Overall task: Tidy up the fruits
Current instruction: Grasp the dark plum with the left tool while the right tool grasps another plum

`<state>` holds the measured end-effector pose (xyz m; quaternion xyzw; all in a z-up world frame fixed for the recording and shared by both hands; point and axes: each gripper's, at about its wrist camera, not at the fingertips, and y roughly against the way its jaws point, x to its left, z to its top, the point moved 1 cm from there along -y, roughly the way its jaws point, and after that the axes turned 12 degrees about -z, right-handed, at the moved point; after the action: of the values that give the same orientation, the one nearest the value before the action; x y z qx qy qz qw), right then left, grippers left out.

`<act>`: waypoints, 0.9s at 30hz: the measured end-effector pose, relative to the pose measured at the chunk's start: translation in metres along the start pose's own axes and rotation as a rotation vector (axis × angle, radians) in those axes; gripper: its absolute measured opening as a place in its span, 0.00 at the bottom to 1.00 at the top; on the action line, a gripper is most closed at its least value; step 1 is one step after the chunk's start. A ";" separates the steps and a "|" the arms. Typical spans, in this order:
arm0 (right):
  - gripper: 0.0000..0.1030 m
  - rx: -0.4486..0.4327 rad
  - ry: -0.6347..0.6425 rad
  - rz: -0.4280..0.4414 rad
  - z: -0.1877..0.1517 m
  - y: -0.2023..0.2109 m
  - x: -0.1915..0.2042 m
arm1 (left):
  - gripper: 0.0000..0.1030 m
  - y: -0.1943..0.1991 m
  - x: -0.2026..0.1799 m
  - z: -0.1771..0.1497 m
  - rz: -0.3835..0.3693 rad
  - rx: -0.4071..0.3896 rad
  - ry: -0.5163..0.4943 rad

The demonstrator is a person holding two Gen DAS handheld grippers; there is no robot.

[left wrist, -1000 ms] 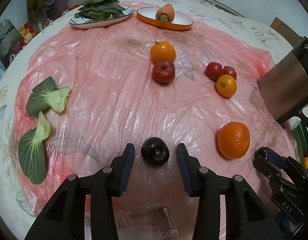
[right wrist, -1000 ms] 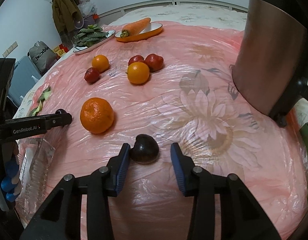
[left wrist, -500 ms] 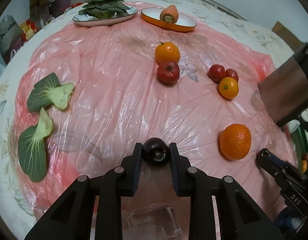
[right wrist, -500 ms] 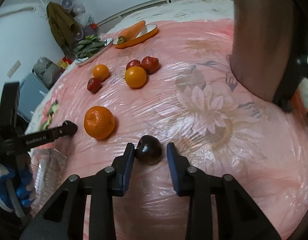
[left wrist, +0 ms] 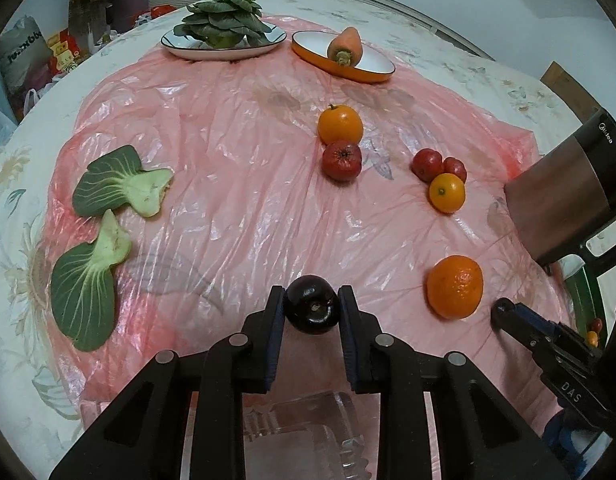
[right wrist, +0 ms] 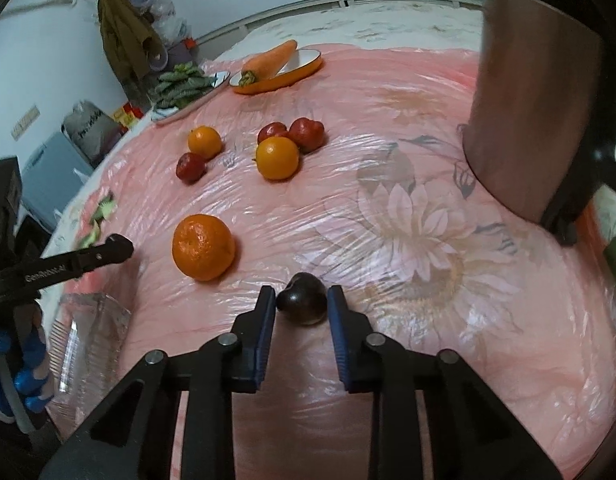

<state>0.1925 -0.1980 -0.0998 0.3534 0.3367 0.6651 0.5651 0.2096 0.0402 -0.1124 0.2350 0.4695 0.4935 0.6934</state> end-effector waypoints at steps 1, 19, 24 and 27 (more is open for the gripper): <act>0.08 0.017 0.022 -0.015 0.001 -0.003 0.003 | 0.21 -0.001 0.001 0.000 0.000 0.001 -0.001; 0.03 0.041 -0.065 0.041 0.002 -0.006 -0.017 | 0.21 0.007 0.001 -0.003 -0.017 -0.029 -0.001; 0.03 0.016 -0.149 0.100 -0.001 0.002 -0.029 | 0.21 0.012 0.000 -0.002 -0.030 -0.042 0.005; 0.03 -0.012 -0.185 0.129 -0.003 0.013 -0.035 | 0.21 0.016 -0.004 -0.002 -0.037 -0.052 0.001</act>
<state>0.1872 -0.2350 -0.0930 0.4308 0.2560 0.6667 0.5517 0.2002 0.0427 -0.0995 0.2081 0.4611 0.4927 0.7080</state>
